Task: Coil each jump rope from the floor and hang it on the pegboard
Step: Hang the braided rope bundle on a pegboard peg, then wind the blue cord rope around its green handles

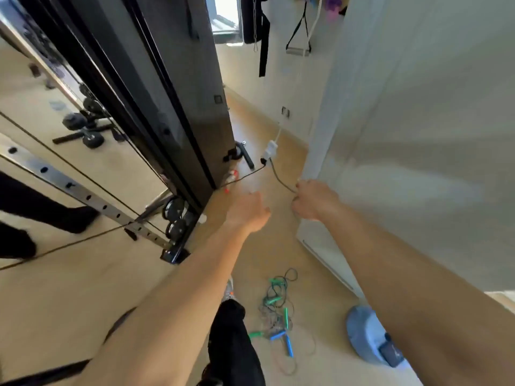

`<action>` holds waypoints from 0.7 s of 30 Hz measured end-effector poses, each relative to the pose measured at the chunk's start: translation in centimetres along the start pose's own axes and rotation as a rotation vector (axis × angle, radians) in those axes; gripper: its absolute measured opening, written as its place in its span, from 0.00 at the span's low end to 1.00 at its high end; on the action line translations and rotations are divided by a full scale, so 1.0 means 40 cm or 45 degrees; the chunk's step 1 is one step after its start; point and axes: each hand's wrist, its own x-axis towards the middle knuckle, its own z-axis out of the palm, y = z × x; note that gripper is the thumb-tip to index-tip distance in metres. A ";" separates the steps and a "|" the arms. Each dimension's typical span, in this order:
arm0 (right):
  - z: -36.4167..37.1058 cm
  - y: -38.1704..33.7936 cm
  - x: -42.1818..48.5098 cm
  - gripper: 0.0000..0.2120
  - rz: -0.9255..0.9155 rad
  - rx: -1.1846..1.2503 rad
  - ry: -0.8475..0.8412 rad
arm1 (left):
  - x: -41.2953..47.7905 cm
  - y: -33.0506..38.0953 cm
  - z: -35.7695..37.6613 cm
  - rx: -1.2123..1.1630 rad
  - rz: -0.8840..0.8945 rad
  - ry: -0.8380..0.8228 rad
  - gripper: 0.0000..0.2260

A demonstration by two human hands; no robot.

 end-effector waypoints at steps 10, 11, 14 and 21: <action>0.647 0.146 -0.094 0.24 0.186 0.201 -0.267 | -0.072 -0.177 0.594 -0.085 -0.078 -0.402 0.11; 0.741 0.157 -0.079 0.24 0.212 0.228 -0.295 | -0.058 -0.220 0.682 -0.071 -0.085 -0.421 0.10; 1.058 0.193 -0.031 0.23 0.289 0.276 -0.389 | -0.030 -0.374 0.965 -0.025 -0.128 -0.521 0.11; 1.741 0.326 0.070 0.23 0.343 0.285 -0.615 | 0.085 -0.676 1.566 0.080 -0.204 -0.676 0.13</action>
